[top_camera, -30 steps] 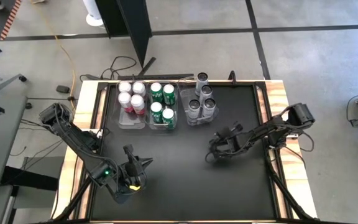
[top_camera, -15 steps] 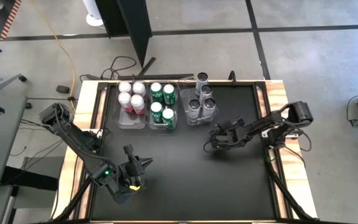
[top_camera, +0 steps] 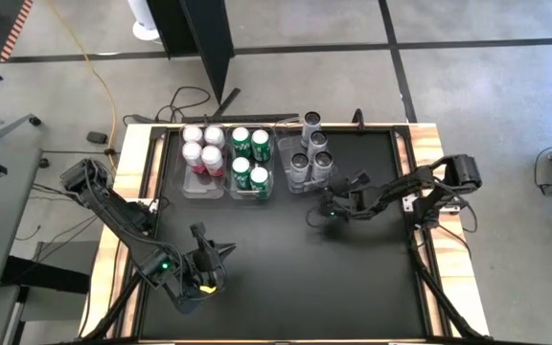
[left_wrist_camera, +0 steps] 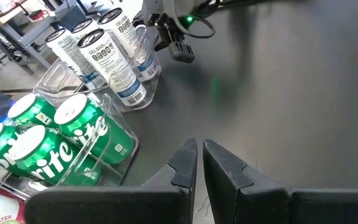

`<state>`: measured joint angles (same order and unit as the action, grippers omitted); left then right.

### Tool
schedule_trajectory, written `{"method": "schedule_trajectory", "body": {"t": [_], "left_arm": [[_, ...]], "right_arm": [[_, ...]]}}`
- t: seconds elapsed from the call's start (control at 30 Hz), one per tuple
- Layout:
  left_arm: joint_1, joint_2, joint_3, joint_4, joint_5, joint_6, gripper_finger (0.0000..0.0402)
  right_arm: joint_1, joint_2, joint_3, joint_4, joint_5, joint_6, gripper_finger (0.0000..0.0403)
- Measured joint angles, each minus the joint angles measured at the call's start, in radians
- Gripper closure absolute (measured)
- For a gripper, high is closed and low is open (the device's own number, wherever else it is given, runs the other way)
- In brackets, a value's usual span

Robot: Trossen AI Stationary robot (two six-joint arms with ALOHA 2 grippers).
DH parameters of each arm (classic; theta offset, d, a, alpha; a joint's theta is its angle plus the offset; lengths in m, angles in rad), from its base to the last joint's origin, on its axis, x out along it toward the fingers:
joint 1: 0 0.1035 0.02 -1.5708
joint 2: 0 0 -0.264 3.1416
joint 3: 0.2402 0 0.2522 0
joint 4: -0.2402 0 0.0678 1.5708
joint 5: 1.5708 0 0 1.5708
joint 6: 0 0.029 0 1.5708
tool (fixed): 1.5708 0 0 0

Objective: Sort soda cans
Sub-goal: Move the bottom transparent bin to the right side of the top left transparent bin

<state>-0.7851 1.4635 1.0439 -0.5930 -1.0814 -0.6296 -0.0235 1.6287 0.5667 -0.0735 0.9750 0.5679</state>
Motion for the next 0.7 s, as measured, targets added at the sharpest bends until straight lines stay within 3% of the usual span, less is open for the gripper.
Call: {"method": "schedule_trajectory", "body": {"t": [0.17, 0.7], "left_arm": [[0.000, 0.000, 0.000, 0.000, 0.000, 0.000, 0.0379], [0.000, 0.000, 0.000, 0.000, 0.000, 0.000, 0.0379]], "right_arm": [[0.005, 0.000, -0.001, 0.072, -0.023, -0.099, 0.0403], [0.075, 0.000, 0.000, 0.158, -0.067, -0.176, 0.0403]]}}
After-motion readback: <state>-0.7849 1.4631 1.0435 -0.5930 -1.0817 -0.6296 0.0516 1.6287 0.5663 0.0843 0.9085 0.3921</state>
